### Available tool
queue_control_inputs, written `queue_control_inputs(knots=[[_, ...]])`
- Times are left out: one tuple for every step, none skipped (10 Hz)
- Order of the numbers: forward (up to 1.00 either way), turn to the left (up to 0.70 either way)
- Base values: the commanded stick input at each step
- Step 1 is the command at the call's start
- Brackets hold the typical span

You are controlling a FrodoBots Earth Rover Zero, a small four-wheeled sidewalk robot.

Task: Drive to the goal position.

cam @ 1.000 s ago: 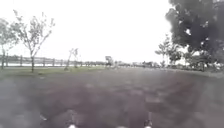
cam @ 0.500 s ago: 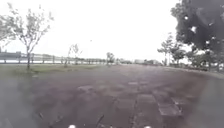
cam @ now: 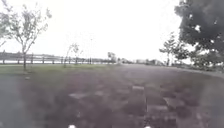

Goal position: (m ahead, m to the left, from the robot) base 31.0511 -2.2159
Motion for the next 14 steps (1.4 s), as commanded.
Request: queue_control_inputs(knots=[[1.0,-0.4],[1.0,-0.26],[1.0,-0.03],[1.0,0.0],[1.0,0.0],[1.0,0.0],[1.0,0.0],[1.0,0.0],[1.0,0.0],[1.0,0.0],[1.0,0.0],[1.0,0.0],[1.0,0.0],[1.0,0.0]])
